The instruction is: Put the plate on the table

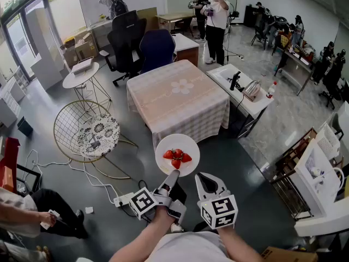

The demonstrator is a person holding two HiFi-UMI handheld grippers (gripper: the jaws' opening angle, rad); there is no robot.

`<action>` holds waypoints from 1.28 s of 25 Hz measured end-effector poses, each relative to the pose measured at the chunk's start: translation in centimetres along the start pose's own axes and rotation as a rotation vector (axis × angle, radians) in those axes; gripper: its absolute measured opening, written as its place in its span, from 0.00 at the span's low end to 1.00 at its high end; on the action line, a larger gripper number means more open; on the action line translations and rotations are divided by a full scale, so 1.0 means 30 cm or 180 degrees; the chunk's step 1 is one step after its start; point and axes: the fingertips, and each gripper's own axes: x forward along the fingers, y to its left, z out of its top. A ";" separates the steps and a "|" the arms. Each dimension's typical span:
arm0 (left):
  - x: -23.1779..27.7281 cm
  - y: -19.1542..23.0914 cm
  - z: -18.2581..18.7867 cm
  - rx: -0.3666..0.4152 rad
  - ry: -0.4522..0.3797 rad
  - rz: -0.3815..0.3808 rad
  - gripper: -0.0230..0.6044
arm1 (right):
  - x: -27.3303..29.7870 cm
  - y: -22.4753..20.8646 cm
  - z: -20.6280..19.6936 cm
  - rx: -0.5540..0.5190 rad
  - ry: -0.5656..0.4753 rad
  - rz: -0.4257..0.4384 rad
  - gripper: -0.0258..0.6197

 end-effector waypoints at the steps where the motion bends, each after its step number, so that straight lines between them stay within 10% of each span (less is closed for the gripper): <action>1: -0.005 -0.003 0.002 -0.0007 -0.0009 -0.0002 0.07 | -0.003 0.004 0.003 -0.0006 -0.0003 -0.0003 0.04; 19: -0.024 0.050 0.121 -0.0095 -0.0312 0.0084 0.07 | 0.123 0.047 -0.004 0.0011 0.0022 0.0256 0.05; 32: 0.300 0.088 0.201 -0.0047 -0.0524 0.0212 0.07 | 0.371 -0.208 0.066 0.0065 0.0007 0.0568 0.05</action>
